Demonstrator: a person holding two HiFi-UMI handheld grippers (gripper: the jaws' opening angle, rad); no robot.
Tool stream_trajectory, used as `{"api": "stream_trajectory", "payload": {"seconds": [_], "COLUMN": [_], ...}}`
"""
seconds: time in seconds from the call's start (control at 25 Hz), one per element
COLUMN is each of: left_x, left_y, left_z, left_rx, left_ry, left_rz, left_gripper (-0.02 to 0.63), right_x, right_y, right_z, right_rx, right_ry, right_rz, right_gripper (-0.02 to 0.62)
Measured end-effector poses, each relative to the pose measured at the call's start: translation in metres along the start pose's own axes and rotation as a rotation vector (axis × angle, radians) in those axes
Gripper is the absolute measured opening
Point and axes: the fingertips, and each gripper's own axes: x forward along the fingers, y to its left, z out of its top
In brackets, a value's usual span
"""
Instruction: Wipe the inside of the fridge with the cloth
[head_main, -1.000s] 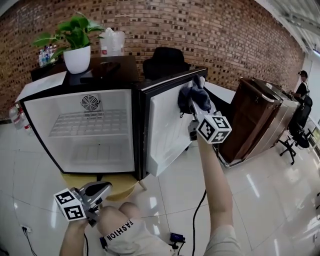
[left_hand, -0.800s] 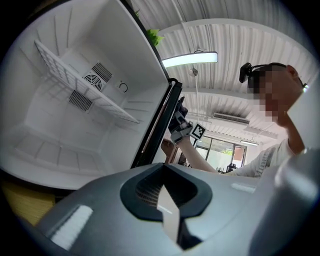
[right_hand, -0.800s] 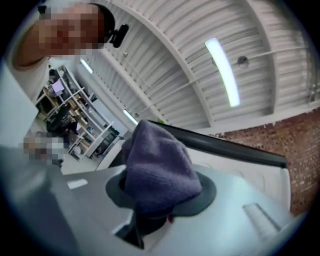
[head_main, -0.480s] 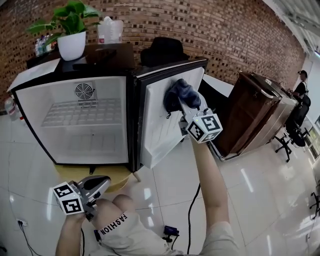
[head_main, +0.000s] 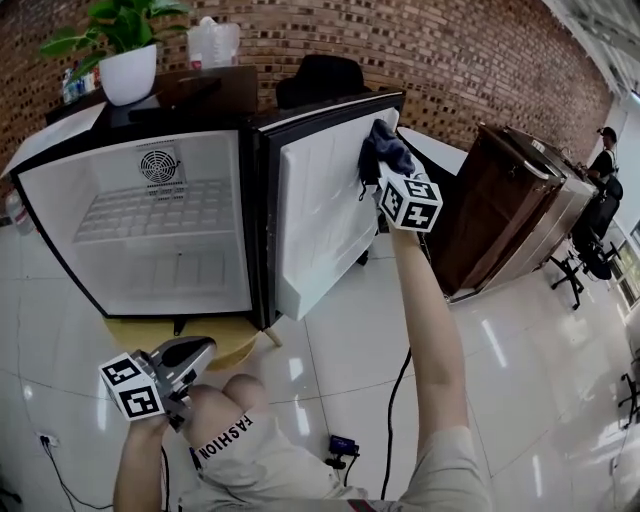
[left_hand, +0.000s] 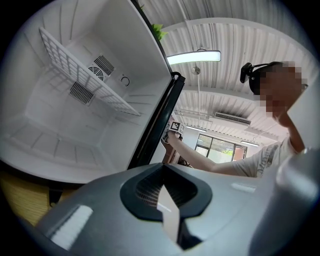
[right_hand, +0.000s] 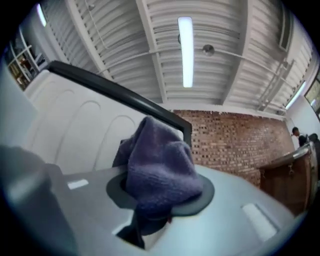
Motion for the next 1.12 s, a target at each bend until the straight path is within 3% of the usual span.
{"api": "stream_trajectory", "payload": {"seconds": [0.12, 0.2, 0.28, 0.36, 0.44, 0.56, 0.64, 0.76, 0.88, 1.12], "left_x": [0.001, 0.01, 0.017, 0.019, 0.021, 0.024, 0.022, 0.018, 0.017, 0.013], "left_y": [-0.003, 0.005, 0.009, 0.002, -0.006, -0.016, -0.02, -0.02, -0.018, -0.01], "left_z": [0.004, 0.021, 0.035, 0.039, 0.042, 0.043, 0.04, 0.035, 0.031, 0.028], "left_rx": [0.068, 0.161, 0.216, 0.218, 0.231, 0.255, 0.253, 0.25, 0.255, 0.246], "left_ry": [0.015, 0.007, -0.007, -0.011, -0.015, -0.012, -0.003, 0.008, 0.021, 0.016], "left_rz": [0.047, 0.085, 0.128, 0.158, 0.163, 0.156, 0.156, 0.163, 0.167, 0.181], "left_gripper": [0.003, 0.003, 0.003, 0.003, 0.003, 0.003, 0.003, 0.003, 0.003, 0.003], "right_x": [-0.06, -0.098, -0.12, -0.122, -0.117, -0.109, -0.092, -0.049, -0.02, 0.007], "right_y": [0.059, 0.122, 0.181, 0.212, 0.214, 0.196, 0.17, 0.107, 0.053, 0.003], "right_z": [0.041, 0.077, 0.096, 0.096, 0.093, 0.087, 0.075, 0.036, -0.002, -0.045], "right_rx": [0.018, -0.102, -0.202, -0.188, -0.165, -0.197, -0.155, -0.012, 0.141, -0.025], "right_ry": [-0.144, -0.244, -0.278, -0.253, -0.264, -0.307, -0.286, -0.186, -0.125, 0.05], "right_rz": [0.176, 0.347, 0.484, 0.538, 0.551, 0.538, 0.476, 0.291, 0.187, 0.045], "right_gripper": [0.118, 0.118, 0.118, 0.116, 0.118, 0.12, 0.124, 0.12, 0.118, 0.112]}}
